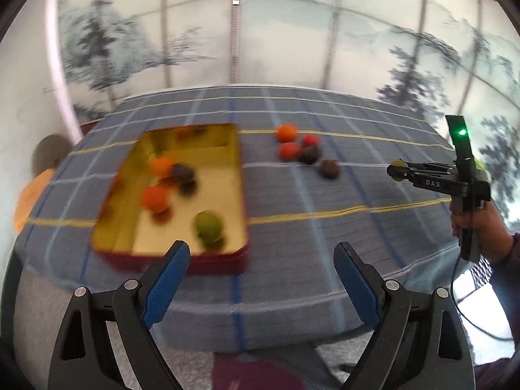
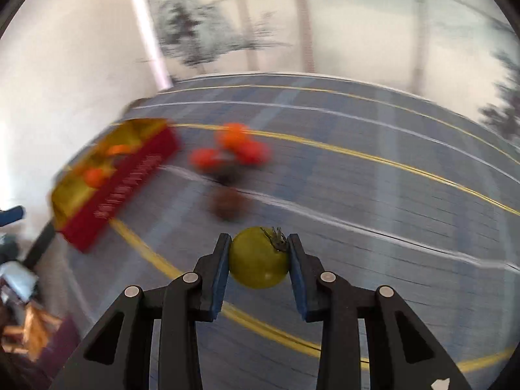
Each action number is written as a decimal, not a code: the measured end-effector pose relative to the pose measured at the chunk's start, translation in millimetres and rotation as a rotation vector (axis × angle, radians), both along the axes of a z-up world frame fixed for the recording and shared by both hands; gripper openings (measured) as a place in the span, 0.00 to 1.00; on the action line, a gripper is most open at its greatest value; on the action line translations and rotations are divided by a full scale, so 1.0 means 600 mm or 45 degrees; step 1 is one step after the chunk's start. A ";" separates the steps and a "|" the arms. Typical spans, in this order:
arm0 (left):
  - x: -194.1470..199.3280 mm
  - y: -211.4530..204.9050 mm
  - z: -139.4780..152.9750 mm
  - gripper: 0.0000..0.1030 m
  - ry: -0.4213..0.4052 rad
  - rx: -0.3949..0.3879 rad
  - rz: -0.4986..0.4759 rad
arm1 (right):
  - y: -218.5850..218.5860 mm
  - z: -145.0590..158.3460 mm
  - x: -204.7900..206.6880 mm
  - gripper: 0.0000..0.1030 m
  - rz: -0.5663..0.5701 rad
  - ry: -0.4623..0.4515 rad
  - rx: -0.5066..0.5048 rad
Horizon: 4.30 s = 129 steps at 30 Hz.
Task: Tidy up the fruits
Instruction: 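Grasp the red tomato on the cloth with the left gripper, then carry the red tomato into the gold tray and open the left gripper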
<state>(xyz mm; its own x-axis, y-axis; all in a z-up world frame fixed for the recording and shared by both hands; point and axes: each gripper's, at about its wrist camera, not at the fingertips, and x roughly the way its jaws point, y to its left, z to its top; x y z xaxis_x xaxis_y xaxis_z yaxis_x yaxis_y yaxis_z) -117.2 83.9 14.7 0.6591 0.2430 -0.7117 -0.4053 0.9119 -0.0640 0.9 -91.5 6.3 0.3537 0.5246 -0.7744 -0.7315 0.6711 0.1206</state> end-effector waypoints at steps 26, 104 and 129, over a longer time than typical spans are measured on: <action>0.435 0.158 -0.078 0.53 0.328 -0.305 -0.390 | -0.121 -0.037 0.099 0.32 -0.162 0.112 0.084; 0.110 0.058 -0.025 0.32 0.029 0.041 0.079 | -0.102 -0.045 0.095 0.33 -0.199 0.057 -0.056; 0.038 0.201 -0.115 0.33 0.211 0.120 0.407 | -0.096 -0.046 0.091 0.33 -0.196 0.032 -0.091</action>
<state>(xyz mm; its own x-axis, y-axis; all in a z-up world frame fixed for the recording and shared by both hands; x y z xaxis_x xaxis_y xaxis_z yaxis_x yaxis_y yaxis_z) -94.7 204.5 -54.4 0.4173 0.4876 -0.7669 -0.6683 0.7365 0.1046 55.5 -149.2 -21.3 0.4055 0.4087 -0.8176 -0.6165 0.7827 0.0855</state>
